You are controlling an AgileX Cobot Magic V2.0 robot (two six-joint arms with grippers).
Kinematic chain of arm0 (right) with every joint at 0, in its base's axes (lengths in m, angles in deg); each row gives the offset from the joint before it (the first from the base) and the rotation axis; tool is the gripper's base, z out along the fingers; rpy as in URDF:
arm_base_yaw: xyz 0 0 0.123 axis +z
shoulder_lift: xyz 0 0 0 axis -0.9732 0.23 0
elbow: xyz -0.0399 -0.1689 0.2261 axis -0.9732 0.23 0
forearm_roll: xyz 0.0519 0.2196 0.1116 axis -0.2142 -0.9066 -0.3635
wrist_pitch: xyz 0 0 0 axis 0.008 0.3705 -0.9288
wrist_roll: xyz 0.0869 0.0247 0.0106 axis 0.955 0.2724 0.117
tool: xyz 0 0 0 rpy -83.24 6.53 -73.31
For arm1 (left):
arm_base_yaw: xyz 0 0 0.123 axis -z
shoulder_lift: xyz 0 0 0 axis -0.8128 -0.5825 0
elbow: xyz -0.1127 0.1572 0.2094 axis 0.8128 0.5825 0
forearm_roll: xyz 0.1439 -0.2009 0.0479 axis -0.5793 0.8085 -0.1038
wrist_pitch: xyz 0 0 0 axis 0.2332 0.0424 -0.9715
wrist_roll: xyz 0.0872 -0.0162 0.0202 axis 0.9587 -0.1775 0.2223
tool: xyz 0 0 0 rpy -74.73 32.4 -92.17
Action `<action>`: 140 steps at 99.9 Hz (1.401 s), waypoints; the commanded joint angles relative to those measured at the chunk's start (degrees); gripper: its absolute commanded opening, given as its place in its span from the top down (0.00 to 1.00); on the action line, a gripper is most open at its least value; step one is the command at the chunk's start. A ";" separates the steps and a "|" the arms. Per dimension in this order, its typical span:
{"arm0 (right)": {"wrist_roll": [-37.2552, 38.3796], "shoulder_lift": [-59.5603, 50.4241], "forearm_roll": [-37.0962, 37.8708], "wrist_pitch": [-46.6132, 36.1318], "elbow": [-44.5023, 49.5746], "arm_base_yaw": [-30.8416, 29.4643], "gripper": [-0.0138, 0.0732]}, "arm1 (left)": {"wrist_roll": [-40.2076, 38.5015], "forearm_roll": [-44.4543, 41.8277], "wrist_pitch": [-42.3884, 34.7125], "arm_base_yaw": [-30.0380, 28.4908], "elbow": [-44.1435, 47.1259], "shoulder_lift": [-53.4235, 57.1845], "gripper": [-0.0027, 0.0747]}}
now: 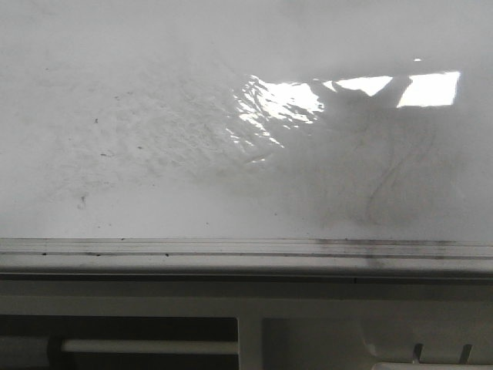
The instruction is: Write number 8 on whiteboard
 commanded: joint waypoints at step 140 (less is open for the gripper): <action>0.65 10.47 11.48 -14.74 14.81 0.43 0.89 | -0.67 3.53 -6.18 0.37 1.33 1.17 0.99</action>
